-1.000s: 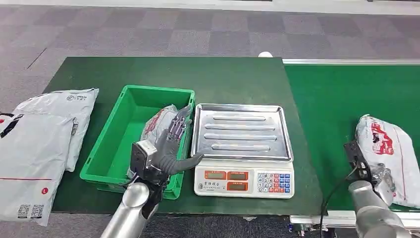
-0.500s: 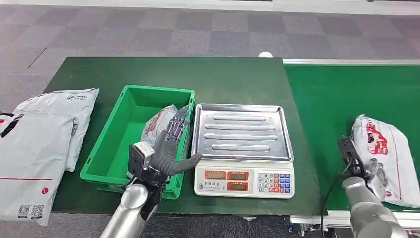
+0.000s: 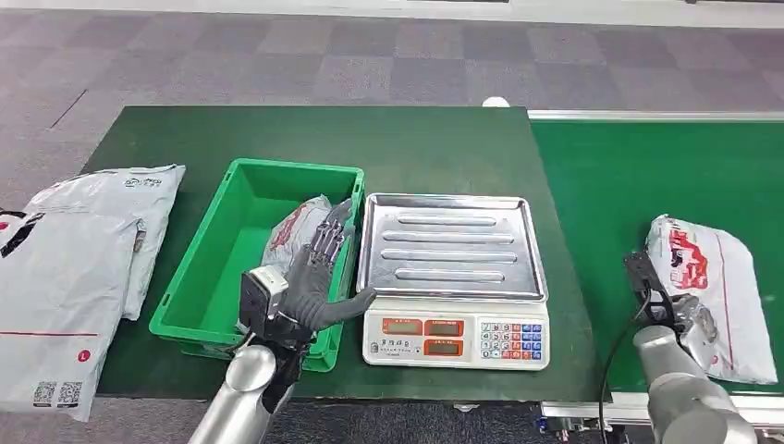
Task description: Moved the parcel from conveyor to table for the left to box.
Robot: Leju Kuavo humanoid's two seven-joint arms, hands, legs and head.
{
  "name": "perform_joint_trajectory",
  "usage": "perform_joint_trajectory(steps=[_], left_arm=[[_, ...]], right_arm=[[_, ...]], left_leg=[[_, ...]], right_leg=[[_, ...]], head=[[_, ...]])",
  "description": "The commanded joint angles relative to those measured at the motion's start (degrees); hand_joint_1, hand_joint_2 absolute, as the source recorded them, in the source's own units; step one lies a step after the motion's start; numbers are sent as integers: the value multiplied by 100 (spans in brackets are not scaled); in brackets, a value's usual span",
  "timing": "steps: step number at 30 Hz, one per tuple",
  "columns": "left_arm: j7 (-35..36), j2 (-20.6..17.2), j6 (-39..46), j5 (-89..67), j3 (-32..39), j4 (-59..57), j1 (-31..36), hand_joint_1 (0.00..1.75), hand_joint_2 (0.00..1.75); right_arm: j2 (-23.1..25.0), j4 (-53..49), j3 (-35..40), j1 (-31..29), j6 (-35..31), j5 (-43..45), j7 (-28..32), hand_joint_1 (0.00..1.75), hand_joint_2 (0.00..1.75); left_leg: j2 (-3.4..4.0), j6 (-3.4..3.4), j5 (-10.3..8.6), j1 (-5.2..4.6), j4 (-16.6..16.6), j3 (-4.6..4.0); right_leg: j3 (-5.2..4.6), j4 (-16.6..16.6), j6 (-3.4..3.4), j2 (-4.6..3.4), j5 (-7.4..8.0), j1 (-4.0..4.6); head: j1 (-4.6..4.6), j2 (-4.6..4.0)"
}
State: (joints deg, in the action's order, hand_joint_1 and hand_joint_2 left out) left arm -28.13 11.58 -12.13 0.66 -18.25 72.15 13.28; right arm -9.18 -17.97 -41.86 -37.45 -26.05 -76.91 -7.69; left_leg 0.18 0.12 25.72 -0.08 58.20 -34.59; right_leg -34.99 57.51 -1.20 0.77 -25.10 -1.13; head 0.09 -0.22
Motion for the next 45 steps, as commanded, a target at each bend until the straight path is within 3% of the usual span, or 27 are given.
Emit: perform_joint_trajectory(steps=[1,12,16,17,18,19,21,22,25,35,37,38,39,40,42,45], left_arm=[[5,-165,17,-47,15,-268,107,0,175],[-18,-140,30,-57,6,-321,152,0,175],[-40,-153,53,-72,17,-301,103,0,175],[-47,-150,68,-75,26,-285,89,0,175],[-52,-153,79,-77,29,-262,70,0,175],[-53,-152,86,-78,30,-230,53,0,175],[-53,-145,90,-78,24,-212,41,0,175],[-53,-142,110,-79,7,-208,44,0,175],[-57,-137,135,-86,-13,-250,82,0,175],[-68,-134,140,-97,-28,-266,102,0,175],[-68,-142,153,-99,-38,-271,109,0,175],[-68,-164,166,-100,-43,-282,122,0,175],[-64,-200,140,-110,-67,-341,172,0,175],[-76,-220,61,-103,-89,-443,256,0,175],[-109,-203,-14,-106,-87,-648,395,0,175],[-113,-179,-14,-120,-64,-690,403,0,175]], right_arm=[[107,289,51,-217,147,87,98,175,175],[46,291,90,-189,409,127,162,175,175],[81,194,-118,-243,139,594,856,175,175],[108,112,-193,-282,-245,833,1354,49,175],[120,49,-229,-349,-457,1012,1721,0,175],[203,-191,-292,-358,-1027,1231,2194,0,175],[205,-224,-292,-403,-1130,1323,2312,0,175],[278,-566,-314,-365,-1395,1769,2942,0,175],[466,-1196,-405,-237,-1395,1909,3330,0,175],[592,-1572,-532,-124,-1395,1832,3469,0,175],[509,-1308,-501,-133,-1395,1245,2912,0,175],[215,-433,-140,-263,-1320,628,1820,0,175],[-10,89,247,-324,-454,136,650,0,175],[-78,149,390,-271,461,27,93,0,175],[-144,209,534,-129,1298,-41,-255,0,175],[-122,227,555,-100,1452,-35,-321,0,175]], left_leg=[[14,-5,4,4,-6,15],[9,-4,3,4,-4,11],[8,-4,3,4,-6,13],[10,-3,2,1,-6,12],[14,-5,3,2,-10,20],[15,-4,2,-1,-5,10],[20,-4,3,-2,-5,8],[27,-6,4,-1,-10,17],[17,-5,4,1,-6,12],[9,-6,3,6,-10,19],[10,-6,3,7,-11,22],[7,-5,2,3,-10,19],[10,-7,2,10,-16,29],[6,-4,1,5,-10,19],[5,-4,2,9,-6,18],[-12,-5,-5,8,-17,27]], right_leg=[[10,-7,7,-19,2,4],[8,-7,7,-13,1,4],[10,-8,8,-13,1,4],[7,-6,6,-14,1,1],[13,-10,9,-20,2,2],[2,-3,6,-19,2,-1],[-1,-2,7,-25,3,-2],[5,-6,10,-33,4,-1],[4,-5,9,-22,2,2],[15,-12,11,-16,1,6],[18,-14,11,-17,2,7],[13,-10,8,-13,1,2],[26,-22,12,-17,4,10],[15,-12,8,-12,2,5],[17,-13,7,-11,2,9],[29,-23,9,5,3,8]], head=[[0,0],[0,0],[0,0],[0,0],[0,0],[-2,0],[-2,0],[0,0],[0,0],[-2,0],[-2,0],[0,0],[0,0],[-2,0],[-2,0],[0,0]])
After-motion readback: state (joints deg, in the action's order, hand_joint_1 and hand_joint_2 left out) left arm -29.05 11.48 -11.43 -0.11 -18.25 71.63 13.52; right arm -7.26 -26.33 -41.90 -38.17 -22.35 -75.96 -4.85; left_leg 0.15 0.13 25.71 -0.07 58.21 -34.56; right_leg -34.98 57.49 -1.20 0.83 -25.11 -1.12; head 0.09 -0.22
